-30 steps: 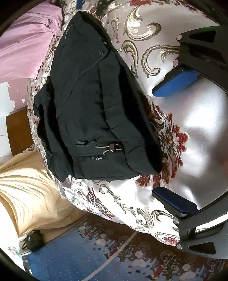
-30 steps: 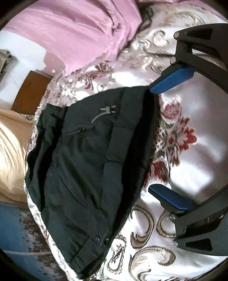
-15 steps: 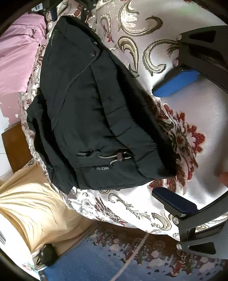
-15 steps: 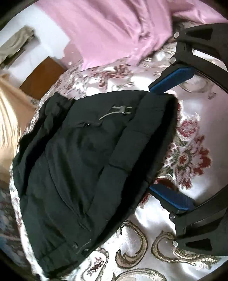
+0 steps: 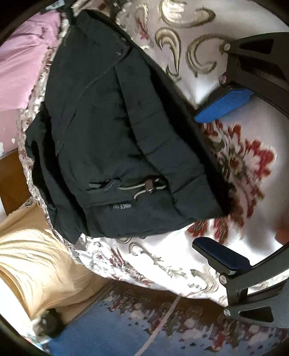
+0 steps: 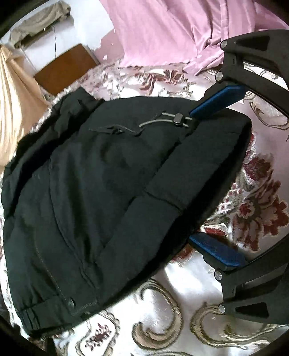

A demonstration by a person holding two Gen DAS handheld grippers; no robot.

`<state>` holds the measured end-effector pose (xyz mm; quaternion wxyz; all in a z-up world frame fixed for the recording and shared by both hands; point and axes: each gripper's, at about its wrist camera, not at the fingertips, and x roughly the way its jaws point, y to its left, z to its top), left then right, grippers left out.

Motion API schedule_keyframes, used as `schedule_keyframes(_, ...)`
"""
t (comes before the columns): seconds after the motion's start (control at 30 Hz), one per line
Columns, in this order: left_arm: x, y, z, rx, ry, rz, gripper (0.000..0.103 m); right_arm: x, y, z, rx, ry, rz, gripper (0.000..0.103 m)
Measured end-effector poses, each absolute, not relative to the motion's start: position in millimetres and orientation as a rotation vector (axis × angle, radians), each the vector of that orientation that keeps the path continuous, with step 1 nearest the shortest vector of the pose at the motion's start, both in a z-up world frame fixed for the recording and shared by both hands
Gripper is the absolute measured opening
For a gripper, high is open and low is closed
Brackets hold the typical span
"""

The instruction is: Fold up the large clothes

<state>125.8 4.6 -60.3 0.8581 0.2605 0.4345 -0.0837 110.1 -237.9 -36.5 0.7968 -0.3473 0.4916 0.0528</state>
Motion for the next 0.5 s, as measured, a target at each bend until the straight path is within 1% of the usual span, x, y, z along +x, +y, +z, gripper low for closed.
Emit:
schedule_keyframes(0.17, 123, -3, -63, 0.633, 0.887, -0.224, 0.103, 113, -244, -34, -0.795, 1.095, 0.141, 0.101)
schedule_keyframes(0.37, 124, 1, -64, 0.605, 0.888, -0.221, 0.103, 116, -242, -36, -0.807, 0.990, 0.081, 0.100)
schedule_keyframes(0.5, 121, 3, -60, 0.603, 0.838, -0.192, 0.103, 102, -243, -17, -0.756, 0.877, 0.097, 0.094)
